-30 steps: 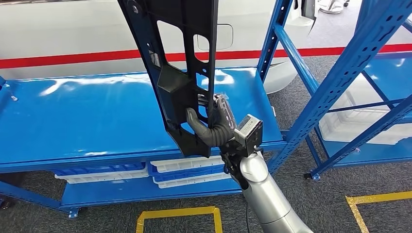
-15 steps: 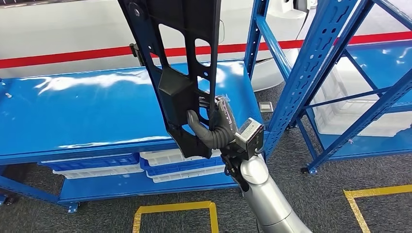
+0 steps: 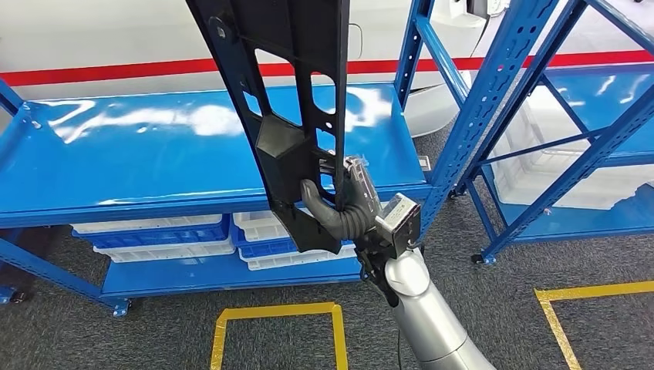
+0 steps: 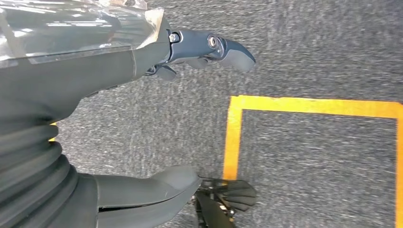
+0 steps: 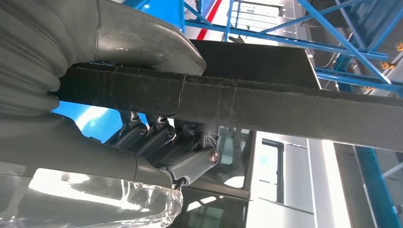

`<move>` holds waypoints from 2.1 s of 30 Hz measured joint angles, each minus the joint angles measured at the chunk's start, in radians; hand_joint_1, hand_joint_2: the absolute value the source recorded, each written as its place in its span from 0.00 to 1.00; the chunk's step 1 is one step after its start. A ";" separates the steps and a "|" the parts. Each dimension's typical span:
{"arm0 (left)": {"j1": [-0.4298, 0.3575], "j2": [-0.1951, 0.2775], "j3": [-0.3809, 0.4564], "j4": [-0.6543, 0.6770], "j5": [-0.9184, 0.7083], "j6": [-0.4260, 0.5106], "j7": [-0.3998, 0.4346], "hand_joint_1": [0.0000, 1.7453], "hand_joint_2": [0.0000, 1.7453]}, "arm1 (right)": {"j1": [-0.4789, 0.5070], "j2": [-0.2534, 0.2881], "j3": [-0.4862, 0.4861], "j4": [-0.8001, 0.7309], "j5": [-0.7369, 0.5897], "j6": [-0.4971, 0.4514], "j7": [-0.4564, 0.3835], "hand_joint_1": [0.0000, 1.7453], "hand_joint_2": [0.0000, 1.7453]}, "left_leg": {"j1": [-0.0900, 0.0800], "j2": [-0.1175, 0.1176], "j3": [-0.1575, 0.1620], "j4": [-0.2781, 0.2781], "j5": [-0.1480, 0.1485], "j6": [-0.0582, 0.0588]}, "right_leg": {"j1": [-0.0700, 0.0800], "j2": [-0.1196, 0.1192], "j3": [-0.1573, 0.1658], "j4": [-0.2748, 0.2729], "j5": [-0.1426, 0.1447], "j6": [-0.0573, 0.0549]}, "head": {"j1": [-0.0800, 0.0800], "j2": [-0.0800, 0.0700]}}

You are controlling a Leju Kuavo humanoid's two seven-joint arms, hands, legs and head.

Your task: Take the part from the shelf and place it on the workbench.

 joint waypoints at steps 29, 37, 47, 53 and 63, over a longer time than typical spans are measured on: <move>-0.002 -0.005 0.011 -0.002 -0.009 -0.002 -0.011 0.00 1.00 | 0.045 -0.005 -0.022 -0.021 0.030 0.000 -0.012 1.00 1.00 | 0.006 0.000 0.019 -0.005 -0.012 0.006 | 0.004 -0.004 -0.044 0.029 -0.030 -0.019 | 0.001 0.000; -0.003 -0.008 0.013 -0.003 -0.017 -0.002 -0.018 0.00 1.00 | 0.045 -0.003 -0.024 -0.028 0.050 0.004 -0.021 1.00 1.00 | 0.001 0.000 -0.067 0.011 0.067 -0.028 | 0.013 -0.002 0.224 -0.294 -0.011 -0.022 | -0.001 0.000; -0.003 -0.001 0.013 -0.003 -0.028 0.003 -0.008 0.00 1.00 | 0.047 -0.003 -0.021 -0.026 0.112 0.018 -0.047 1.00 1.00 | 0.032 -0.001 -0.072 0.200 -0.062 -0.080 | -0.004 -0.016 0.164 -0.283 0.053 -0.047 | -0.006 0.000; -0.004 0.002 0.015 -0.003 -0.025 0.014 -0.006 0.00 1.00 | 0.052 -0.002 -0.008 -0.026 0.133 0.020 -0.060 1.00 1.00 | 0.019 0.013 0.027 0.018 -0.035 -0.045 | 0.006 -0.041 0.147 -0.270 0.054 -0.017 | -0.002 0.000; 0.001 -0.001 0.016 -0.003 -0.026 0.025 -0.004 0.00 1.00 | 0.076 -0.008 0.000 -0.026 0.133 0.018 -0.071 1.00 1.00 | 0.014 -0.052 0.000 0.009 -0.003 -0.012 | 0.004 0.011 0.091 -0.136 -0.002 -0.007 | 0.004 0.000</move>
